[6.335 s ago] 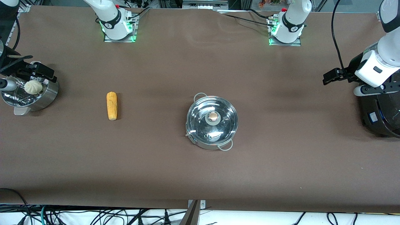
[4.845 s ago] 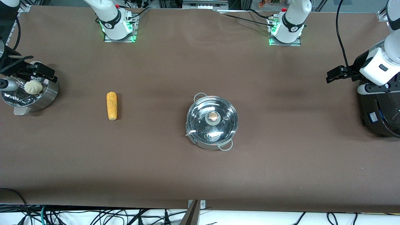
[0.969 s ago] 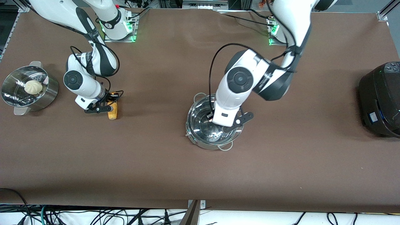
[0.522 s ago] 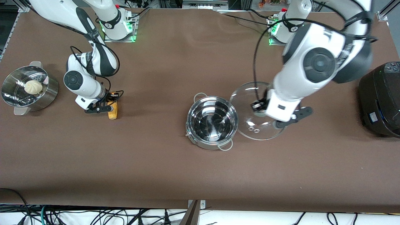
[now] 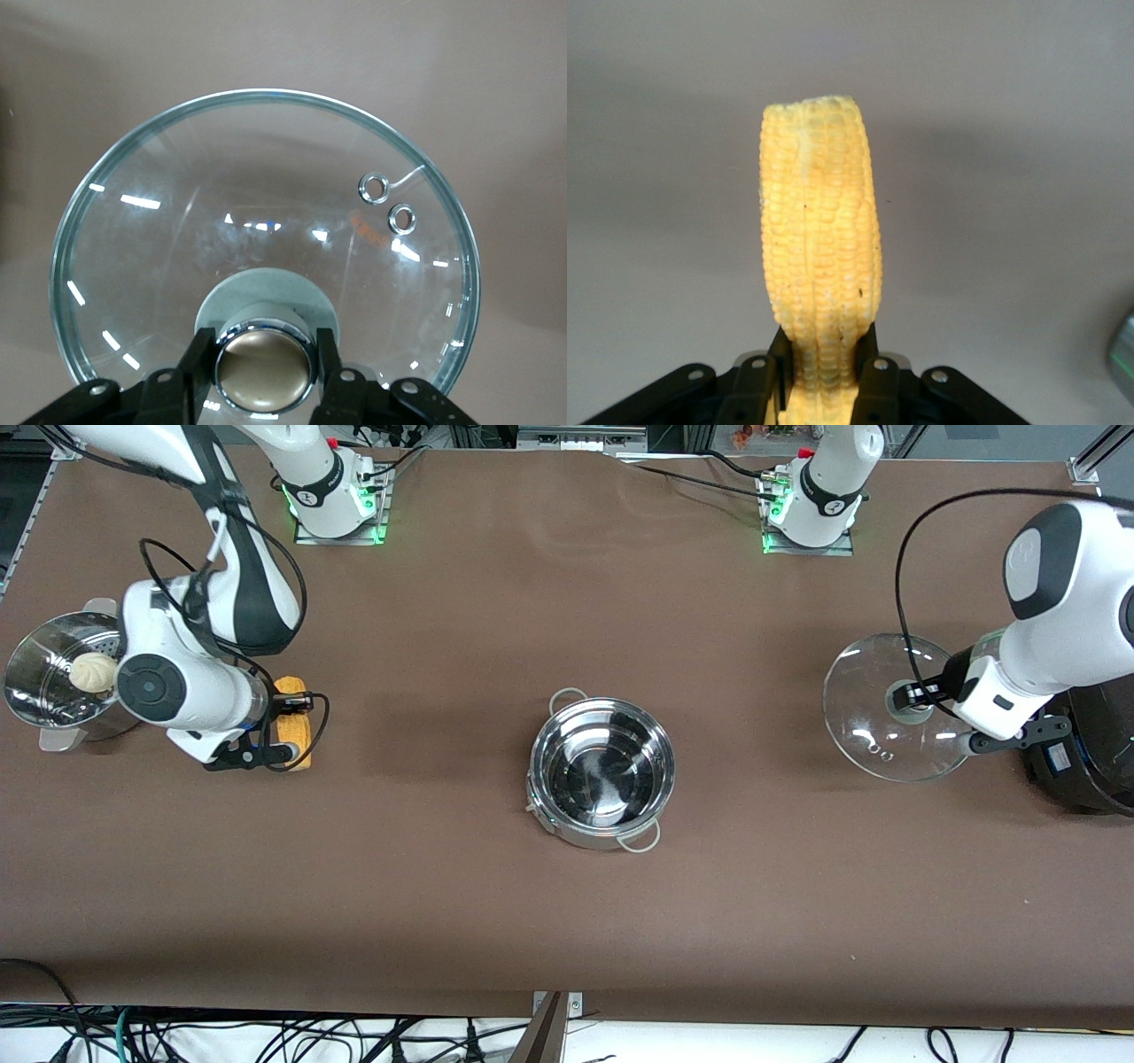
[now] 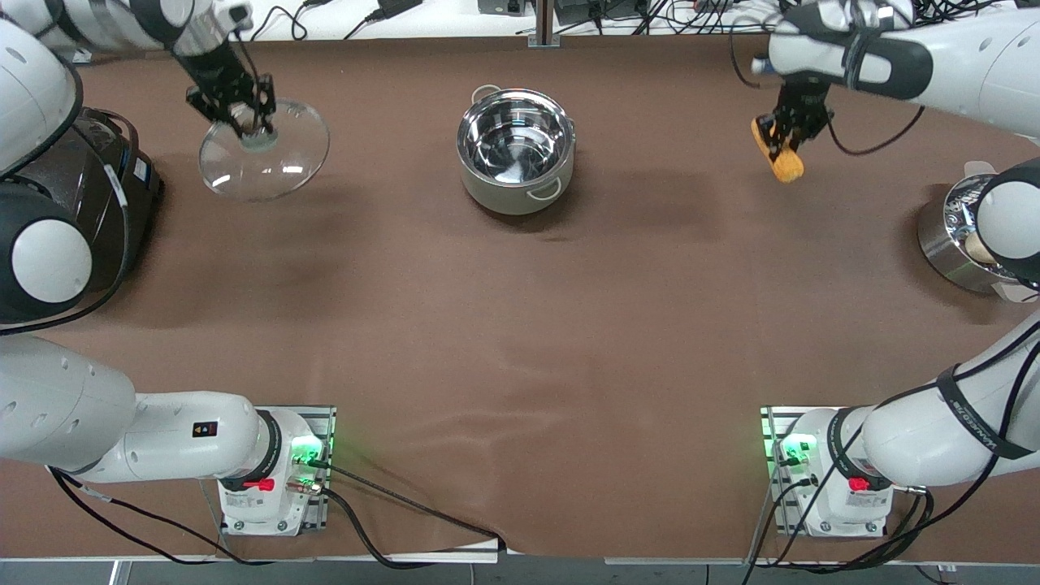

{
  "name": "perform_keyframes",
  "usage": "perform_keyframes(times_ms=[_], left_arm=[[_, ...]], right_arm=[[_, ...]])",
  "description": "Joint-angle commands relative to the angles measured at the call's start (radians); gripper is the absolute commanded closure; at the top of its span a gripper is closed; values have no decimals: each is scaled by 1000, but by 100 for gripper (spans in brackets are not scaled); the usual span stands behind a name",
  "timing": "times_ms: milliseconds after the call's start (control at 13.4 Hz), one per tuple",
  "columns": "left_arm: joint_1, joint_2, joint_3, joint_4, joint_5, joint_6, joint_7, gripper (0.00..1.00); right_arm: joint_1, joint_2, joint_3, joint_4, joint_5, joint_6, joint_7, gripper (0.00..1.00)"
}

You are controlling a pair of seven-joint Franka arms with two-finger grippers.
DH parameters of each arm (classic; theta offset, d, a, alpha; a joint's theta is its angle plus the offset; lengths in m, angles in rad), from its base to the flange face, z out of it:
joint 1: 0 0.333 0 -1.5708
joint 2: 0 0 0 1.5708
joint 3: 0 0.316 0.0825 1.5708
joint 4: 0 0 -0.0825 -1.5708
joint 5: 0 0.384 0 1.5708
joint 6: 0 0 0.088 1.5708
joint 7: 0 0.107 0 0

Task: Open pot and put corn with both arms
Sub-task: 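Lift the glass lid off the pot with the left gripper, then set the lid down with the left gripper while the right gripper carries corn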

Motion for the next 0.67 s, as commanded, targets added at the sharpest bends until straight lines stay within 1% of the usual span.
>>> perform_keyframes(times_ms=[0, 75, 224, 298, 373, 522, 596], left_arm=[[1, -31, -20, -197, -8, 183, 12, 100], [1, 2, -20, -219, -8, 234, 12, 100], [6, 99, -20, -223, -8, 291, 12, 100], [16, 145, -20, -225, -8, 347, 13, 100], [33, 168, -20, -225, -8, 369, 18, 100], [33, 185, -20, -217, -8, 374, 20, 79], [35, 191, -20, -216, -8, 375, 18, 37]], right_arm=[[82, 36, 2, 153, 27, -95, 109, 99], [117, 52, 2, 189, 71, -95, 158, 99], [186, 105, 2, 289, 181, -92, 279, 99], [220, 131, 2, 323, 221, -78, 336, 99], [264, 165, 2, 370, 249, -66, 377, 99], [333, 231, 2, 487, 263, -52, 506, 100], [359, 259, 5, 533, 268, -29, 552, 100]])
